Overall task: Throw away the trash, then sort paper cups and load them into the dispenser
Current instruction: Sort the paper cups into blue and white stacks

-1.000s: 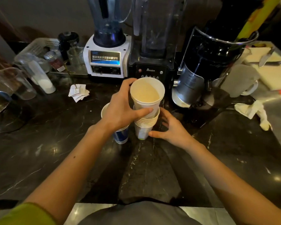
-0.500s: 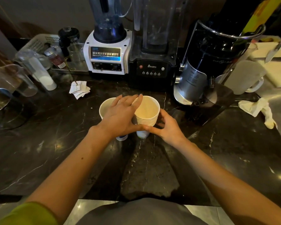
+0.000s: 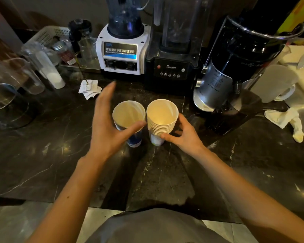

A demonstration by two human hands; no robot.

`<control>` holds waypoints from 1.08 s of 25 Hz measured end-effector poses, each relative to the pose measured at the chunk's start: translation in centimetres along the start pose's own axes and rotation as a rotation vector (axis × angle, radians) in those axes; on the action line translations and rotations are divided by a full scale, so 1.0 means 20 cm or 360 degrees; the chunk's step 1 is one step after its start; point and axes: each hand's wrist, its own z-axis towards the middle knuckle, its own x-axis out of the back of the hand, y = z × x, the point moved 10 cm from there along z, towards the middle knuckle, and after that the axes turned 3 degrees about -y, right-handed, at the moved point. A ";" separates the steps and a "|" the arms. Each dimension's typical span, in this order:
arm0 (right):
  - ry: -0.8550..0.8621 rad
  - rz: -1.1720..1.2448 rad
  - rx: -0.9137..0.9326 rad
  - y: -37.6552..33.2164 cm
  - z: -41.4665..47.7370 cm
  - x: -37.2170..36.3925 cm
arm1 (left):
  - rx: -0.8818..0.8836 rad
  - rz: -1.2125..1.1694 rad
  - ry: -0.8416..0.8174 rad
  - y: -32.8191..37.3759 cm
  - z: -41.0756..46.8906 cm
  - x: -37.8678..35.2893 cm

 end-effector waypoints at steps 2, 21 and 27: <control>-0.0022 0.0006 -0.0017 0.01 0.01 -0.01 | 0.0317 -0.0264 0.0000 -0.20 -0.10 0.00; 0.0514 0.0254 -0.0115 -0.03 -0.29 -0.02 | 0.0558 -0.0654 -0.0500 -0.41 -0.12 -0.33; 0.0976 0.0285 -0.0164 0.01 -0.71 0.15 | 0.0367 -0.0720 -0.0801 -0.15 -0.16 -0.54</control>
